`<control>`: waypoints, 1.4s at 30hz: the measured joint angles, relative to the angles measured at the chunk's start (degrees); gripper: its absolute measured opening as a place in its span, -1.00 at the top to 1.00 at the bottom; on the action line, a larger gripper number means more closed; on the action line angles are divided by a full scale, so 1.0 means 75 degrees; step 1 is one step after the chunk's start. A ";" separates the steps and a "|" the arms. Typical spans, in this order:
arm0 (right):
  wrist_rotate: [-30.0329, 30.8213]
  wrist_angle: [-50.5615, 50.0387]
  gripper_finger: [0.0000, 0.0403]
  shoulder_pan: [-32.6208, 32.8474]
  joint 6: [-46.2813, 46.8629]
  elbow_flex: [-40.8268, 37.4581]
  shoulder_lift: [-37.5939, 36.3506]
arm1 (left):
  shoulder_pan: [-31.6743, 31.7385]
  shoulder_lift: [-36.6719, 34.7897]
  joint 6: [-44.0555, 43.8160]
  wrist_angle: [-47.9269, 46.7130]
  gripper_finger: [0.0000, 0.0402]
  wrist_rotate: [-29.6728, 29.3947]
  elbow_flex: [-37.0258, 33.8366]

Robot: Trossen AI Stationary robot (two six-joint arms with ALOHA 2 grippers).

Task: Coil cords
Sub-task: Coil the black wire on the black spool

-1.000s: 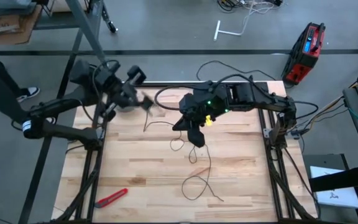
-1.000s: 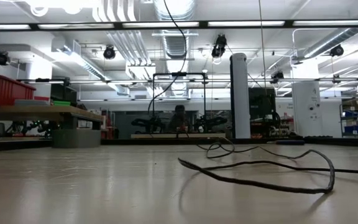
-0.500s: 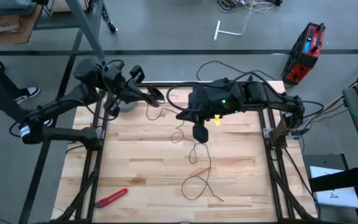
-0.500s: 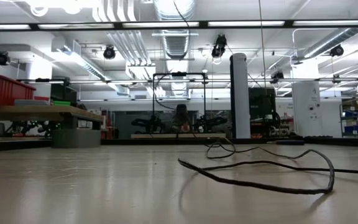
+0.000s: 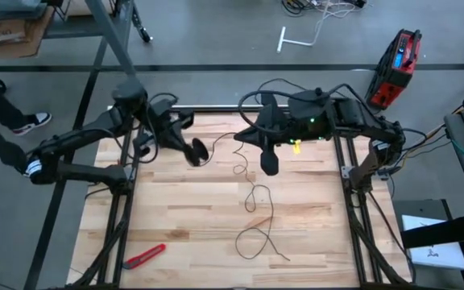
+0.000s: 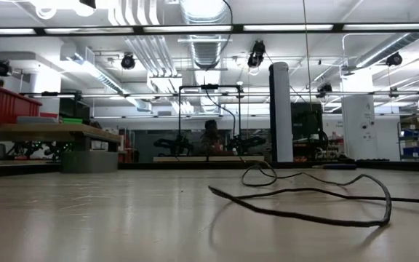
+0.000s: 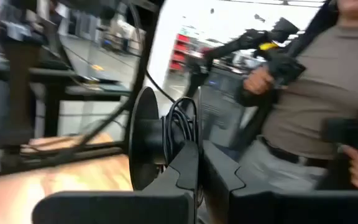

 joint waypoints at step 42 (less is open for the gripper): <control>-0.0606 0.1253 1.00 0.0020 -0.0303 -0.0006 0.0140 | -0.0176 0.0256 -0.1330 0.4094 1.00 -0.2011 -0.0020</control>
